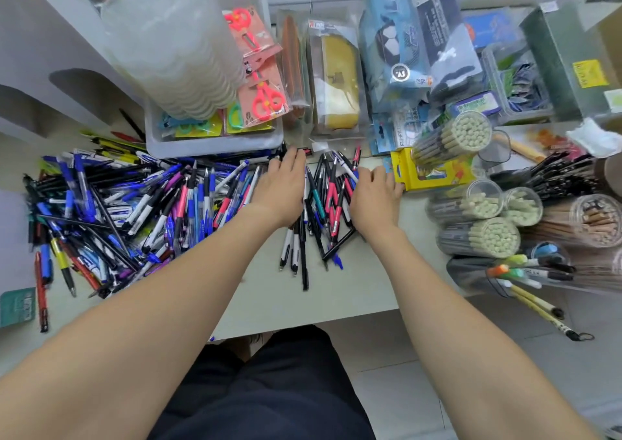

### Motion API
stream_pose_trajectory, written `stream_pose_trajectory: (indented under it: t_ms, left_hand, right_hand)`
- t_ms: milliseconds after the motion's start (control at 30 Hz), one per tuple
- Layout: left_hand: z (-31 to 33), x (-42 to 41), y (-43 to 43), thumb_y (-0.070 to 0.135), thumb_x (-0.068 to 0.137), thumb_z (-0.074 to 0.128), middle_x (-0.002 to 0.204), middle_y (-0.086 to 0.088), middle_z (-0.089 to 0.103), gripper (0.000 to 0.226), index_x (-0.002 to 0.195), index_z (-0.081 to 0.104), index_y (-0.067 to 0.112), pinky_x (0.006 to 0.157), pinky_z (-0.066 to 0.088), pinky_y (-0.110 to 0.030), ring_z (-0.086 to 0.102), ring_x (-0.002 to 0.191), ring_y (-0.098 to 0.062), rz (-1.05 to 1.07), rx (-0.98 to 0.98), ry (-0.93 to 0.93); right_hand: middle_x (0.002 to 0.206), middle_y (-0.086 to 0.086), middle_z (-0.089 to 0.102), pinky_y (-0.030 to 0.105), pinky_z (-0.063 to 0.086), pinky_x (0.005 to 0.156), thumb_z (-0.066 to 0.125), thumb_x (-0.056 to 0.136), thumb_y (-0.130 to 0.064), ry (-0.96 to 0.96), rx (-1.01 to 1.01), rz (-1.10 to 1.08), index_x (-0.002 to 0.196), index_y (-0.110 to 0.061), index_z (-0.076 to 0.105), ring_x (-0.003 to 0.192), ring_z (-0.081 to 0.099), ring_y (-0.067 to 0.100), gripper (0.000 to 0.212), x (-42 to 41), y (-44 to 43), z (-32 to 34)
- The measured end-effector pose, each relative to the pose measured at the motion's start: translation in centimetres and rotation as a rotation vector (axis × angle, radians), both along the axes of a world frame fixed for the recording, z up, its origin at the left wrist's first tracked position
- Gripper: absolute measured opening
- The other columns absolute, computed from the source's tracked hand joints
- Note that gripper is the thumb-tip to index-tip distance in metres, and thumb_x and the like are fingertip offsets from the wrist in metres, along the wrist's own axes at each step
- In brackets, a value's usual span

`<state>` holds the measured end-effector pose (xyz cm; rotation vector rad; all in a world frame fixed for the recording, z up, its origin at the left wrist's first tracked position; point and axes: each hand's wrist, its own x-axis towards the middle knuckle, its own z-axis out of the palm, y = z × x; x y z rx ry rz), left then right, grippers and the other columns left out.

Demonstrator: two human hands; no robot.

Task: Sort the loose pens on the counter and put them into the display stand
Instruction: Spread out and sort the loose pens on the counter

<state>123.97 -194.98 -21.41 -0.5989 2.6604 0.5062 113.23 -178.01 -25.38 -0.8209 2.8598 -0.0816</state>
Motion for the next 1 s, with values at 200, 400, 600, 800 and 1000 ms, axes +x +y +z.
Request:
stream_pose_trajectory:
  t_ms: [200,400,600,800,1000]
  left_hand:
    - [-0.4,-1.4,-0.6,0.004,0.091,0.064,0.166,-0.014,0.022,0.09,0.166,0.013,0.008,0.116,0.038,-0.054,0.032,0.143,-0.047,0.034,0.028,-0.073]
    - [-0.7,0.9,0.8,0.003,0.083,0.073,0.152,-0.014,0.034,0.086,0.157,0.03,0.009,0.101,0.048,-0.047,0.042,0.128,-0.039,-0.03,-0.063,-0.026]
    - [-0.9,1.5,0.8,0.002,0.082,0.075,0.171,-0.015,0.01,0.102,0.164,0.015,0.01,0.101,0.049,-0.046,0.038,0.136,-0.04,-0.089,-0.189,-0.044]
    - [-0.8,1.7,1.1,-0.007,0.085,0.067,0.149,-0.012,0.043,0.061,0.141,0.05,0.012,0.096,0.045,-0.042,0.043,0.128,-0.034,-0.096,-0.131,0.028]
    - [-0.9,5.8,3.5,-0.009,0.072,0.064,0.14,-0.012,0.047,0.062,0.128,0.055,0.015,0.097,0.043,-0.043,0.044,0.119,-0.035,0.031,-0.127,0.214]
  right_hand:
    - [0.124,0.016,0.065,0.043,0.05,0.093,0.054,0.099,-0.025,-0.291,-0.335,-0.233,0.142,-0.006,0.058,0.115,0.06,0.034,0.047,0.0,-0.1,0.8]
    - [0.135,0.016,0.052,0.038,0.045,0.089,0.053,0.109,-0.028,-0.192,-0.284,-0.238,0.143,-0.006,0.052,0.116,0.056,0.031,0.04,-2.2,-3.1,1.2]
    - [0.126,0.014,0.06,0.036,0.043,0.079,0.057,0.103,-0.01,-0.212,-0.214,-0.284,0.133,-0.01,0.06,0.109,0.061,0.032,0.031,-2.7,-2.6,1.4]
    - [0.12,0.018,0.06,0.038,0.042,0.075,0.056,0.097,-0.012,-0.329,-0.163,-0.297,0.123,-0.012,0.058,0.101,0.06,0.039,0.026,0.3,1.1,2.6]
    - [0.139,0.014,0.038,0.052,0.043,0.096,0.053,0.093,-0.047,-0.402,-0.067,-0.369,0.154,-0.023,0.035,0.124,0.04,0.039,0.068,5.0,2.6,2.9]
